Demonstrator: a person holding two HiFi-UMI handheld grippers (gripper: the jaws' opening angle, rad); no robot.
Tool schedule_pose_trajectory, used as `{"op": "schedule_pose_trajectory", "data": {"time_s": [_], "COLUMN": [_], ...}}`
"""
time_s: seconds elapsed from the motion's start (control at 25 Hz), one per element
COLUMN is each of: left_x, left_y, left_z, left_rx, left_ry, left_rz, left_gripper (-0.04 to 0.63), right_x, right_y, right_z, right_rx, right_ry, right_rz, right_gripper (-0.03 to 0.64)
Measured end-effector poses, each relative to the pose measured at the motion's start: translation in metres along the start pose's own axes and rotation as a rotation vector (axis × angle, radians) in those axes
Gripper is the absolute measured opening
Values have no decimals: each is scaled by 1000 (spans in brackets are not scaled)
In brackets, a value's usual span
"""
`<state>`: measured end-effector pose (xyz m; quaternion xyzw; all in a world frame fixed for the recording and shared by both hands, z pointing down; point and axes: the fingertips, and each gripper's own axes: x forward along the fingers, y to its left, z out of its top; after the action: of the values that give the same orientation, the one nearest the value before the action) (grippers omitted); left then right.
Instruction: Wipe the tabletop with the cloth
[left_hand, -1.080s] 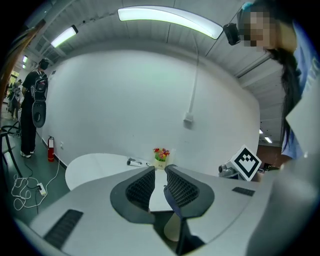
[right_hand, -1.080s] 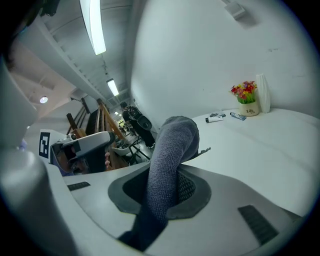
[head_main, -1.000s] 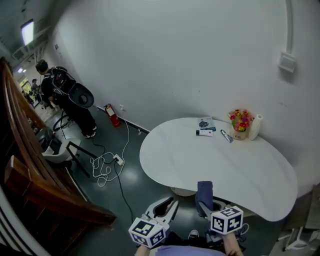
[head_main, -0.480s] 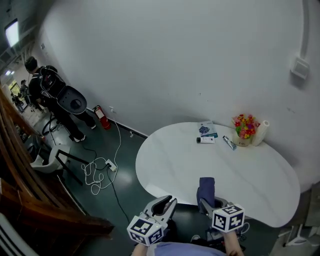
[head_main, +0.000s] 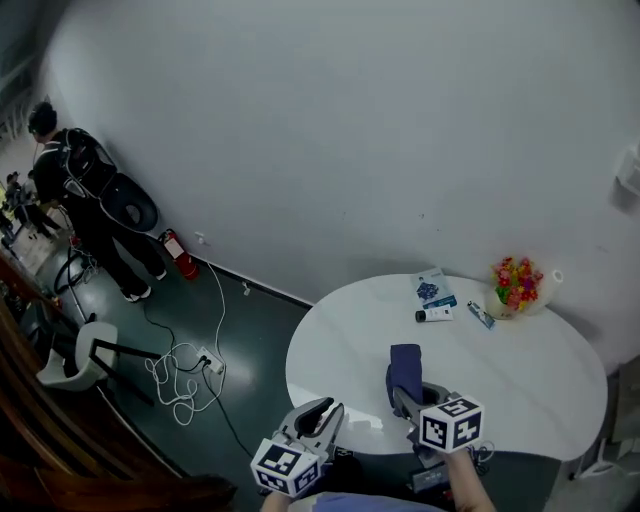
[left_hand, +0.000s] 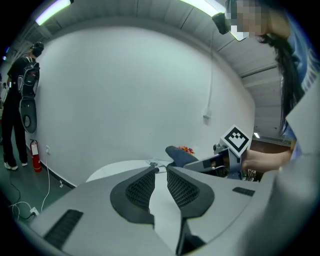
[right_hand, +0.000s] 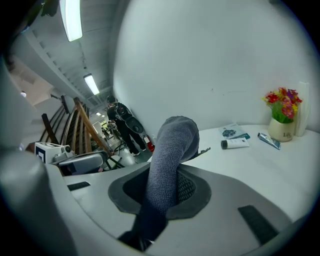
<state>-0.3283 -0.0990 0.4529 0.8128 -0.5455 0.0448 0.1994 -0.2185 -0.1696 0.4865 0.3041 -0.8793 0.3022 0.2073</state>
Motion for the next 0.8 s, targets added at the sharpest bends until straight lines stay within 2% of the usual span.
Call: {"op": "schedule_pose_trajectory", "data": {"time_s": [0.16,0.36,0.64,0.8], "left_x": [-4,-7,-15,-14], "left_y": [51,91,120,131], "left_z": [-1,-9,-35,-37], "left_rx": [2,-27,-16,17], "left_ry": [24,51,109,138], "left_rz": [7,12,-13,-12], "left_gripper": [71,71,71,71], "right_x": [62,140,245,288], "right_y": [20,45,73,68], "right_z": [38,69,61,40], "right_rx": [31,38,69,66], "right_ry": [-32,-44,12,85], "right_rz": [39,107,205,191], "right_gripper": [71,71,71,71]}}
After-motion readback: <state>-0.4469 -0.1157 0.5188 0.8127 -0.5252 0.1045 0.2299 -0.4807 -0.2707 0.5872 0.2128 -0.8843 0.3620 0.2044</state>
